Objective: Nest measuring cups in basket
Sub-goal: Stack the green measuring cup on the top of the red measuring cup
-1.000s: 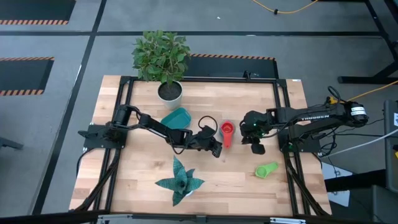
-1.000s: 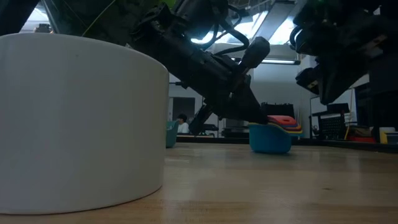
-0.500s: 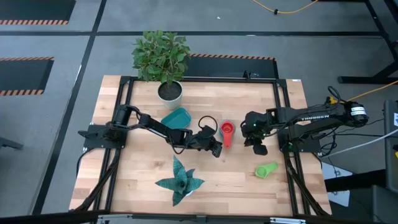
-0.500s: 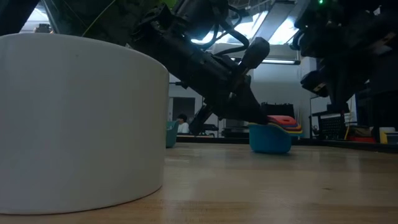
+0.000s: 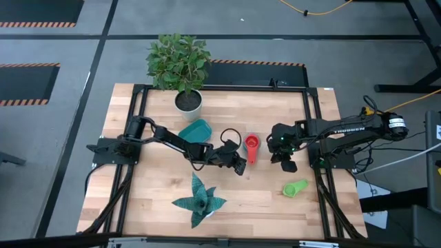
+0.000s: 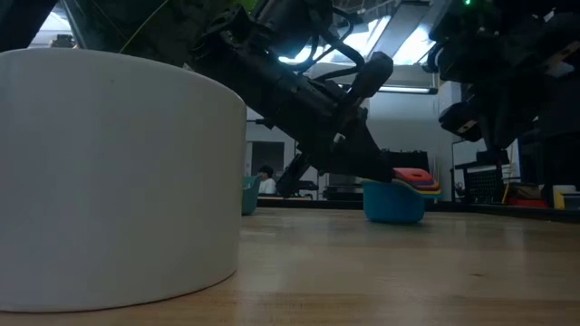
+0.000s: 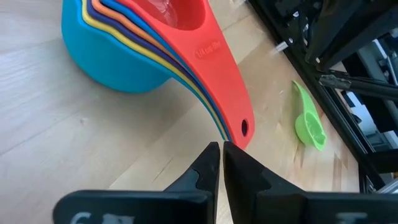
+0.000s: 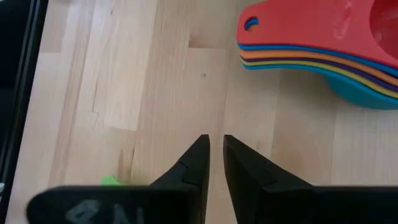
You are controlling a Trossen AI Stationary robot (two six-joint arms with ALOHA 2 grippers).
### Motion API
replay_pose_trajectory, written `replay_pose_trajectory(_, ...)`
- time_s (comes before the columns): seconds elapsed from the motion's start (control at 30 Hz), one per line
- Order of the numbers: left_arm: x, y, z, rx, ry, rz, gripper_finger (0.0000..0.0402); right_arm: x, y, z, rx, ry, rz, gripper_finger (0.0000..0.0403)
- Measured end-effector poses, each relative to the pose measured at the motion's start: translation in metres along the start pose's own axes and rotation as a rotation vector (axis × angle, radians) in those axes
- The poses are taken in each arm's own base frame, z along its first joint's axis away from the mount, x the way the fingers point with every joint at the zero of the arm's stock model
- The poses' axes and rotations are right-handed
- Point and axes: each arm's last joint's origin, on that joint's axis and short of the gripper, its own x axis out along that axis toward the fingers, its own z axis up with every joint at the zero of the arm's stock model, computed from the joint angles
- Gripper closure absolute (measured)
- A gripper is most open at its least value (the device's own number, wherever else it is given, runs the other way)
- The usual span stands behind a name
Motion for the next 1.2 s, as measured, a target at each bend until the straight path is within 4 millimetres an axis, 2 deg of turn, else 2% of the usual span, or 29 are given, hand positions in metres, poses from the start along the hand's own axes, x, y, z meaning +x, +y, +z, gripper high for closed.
replay_pose_trajectory(0.37,0.0,0.0,0.0,0.0,0.0,0.0,0.04,0.0,0.002,0.0,0.032,0.0,0.078,0.0347)
replay_pose_trajectory(0.43,0.0,0.0,0.0,0.0,0.0,0.0,0.0401,0.0,0.002,-0.001,0.038,0.01,0.077,0.0332)
replay_pose_trajectory(0.63,0.0,0.0,0.0,0.0,0.0,0.0,0.0391,0.0,0.002,0.0,0.036,0.007,0.062,0.0252)
replay_pose_trajectory(0.73,0.0,0.0,0.0,0.0,0.0,0.0,0.0386,0.0,0.002,-0.001,0.042,0.009,0.063,0.0232)
replay_pose_trajectory(0.9,0.0,0.0,0.0,0.0,0.0,0.0,0.038,0.001,0.008,-0.001,0.144,0.026,0.154,0.0229)
replay_pose_trajectory(1.07,0.0,0.0,0.0,0.0,0.0,0.0,0.0384,0.003,0.02,-0.002,0.112,0.057,0.281,0.0228)
replay_pose_trajectory(1.2,0.0,0.0,0.0,0.0,0.0,0.0,0.039,0.008,0.034,-0.005,0.063,0.101,0.28,0.0228)
